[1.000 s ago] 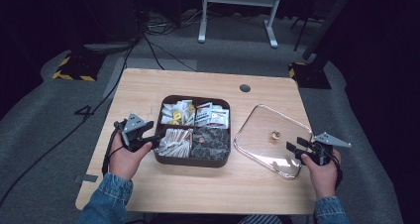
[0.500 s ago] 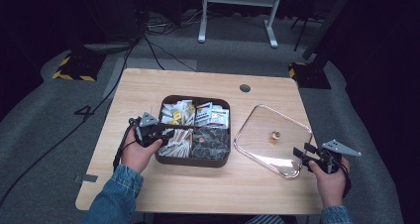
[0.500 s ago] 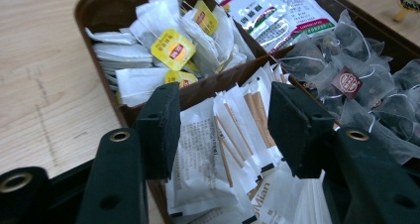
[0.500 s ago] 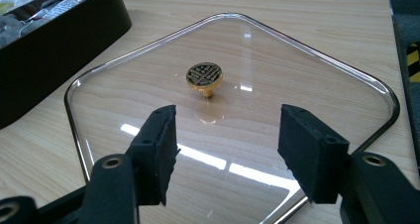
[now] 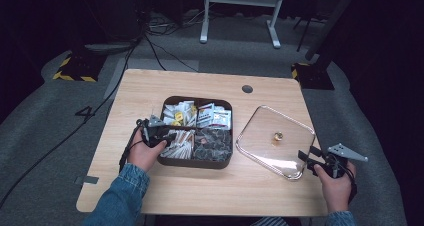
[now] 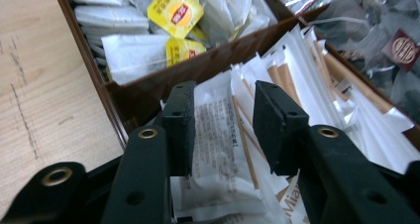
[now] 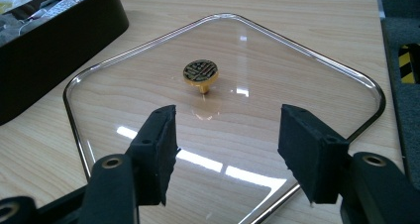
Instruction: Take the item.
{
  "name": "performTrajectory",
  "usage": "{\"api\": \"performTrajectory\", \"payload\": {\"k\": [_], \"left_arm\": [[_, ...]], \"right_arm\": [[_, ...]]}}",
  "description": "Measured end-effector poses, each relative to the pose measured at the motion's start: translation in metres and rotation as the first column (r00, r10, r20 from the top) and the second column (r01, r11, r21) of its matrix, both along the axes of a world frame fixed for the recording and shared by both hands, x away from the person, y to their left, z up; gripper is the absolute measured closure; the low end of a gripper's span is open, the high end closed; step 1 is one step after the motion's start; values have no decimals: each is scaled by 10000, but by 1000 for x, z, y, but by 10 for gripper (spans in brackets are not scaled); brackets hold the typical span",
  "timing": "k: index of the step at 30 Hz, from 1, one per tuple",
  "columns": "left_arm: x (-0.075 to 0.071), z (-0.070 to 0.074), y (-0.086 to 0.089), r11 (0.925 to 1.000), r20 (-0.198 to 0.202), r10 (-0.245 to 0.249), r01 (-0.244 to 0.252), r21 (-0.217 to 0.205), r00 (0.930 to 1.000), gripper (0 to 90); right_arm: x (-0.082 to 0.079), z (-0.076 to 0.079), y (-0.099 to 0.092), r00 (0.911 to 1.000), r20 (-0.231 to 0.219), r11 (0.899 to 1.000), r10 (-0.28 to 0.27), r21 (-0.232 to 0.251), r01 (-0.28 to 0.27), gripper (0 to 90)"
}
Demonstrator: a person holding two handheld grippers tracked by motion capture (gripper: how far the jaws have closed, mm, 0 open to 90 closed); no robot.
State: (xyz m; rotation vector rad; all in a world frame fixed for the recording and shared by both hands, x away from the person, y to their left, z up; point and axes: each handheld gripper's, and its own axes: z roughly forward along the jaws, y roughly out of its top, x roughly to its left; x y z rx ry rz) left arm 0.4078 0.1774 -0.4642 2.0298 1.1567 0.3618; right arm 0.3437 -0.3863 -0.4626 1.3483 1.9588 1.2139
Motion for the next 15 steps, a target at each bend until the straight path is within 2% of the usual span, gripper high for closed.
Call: {"api": "performTrajectory", "payload": {"k": [3,8,15], "left_arm": [[1,-1,1,10000,-98,40,-41,-69,9999,620],[2,-1,4,9994,-322,-11,0,-350,9995,691],[1,1,7,9997,-171,112,-116,-219,9998,794]], "right_arm": [[0,0,1,10000,-42,10000,36,9,-36,408],[0,0,2,10000,6,10000,54,-68,-54,405],[1,-1,5,9999,-32,9999,130,-85,-130,403]]}}
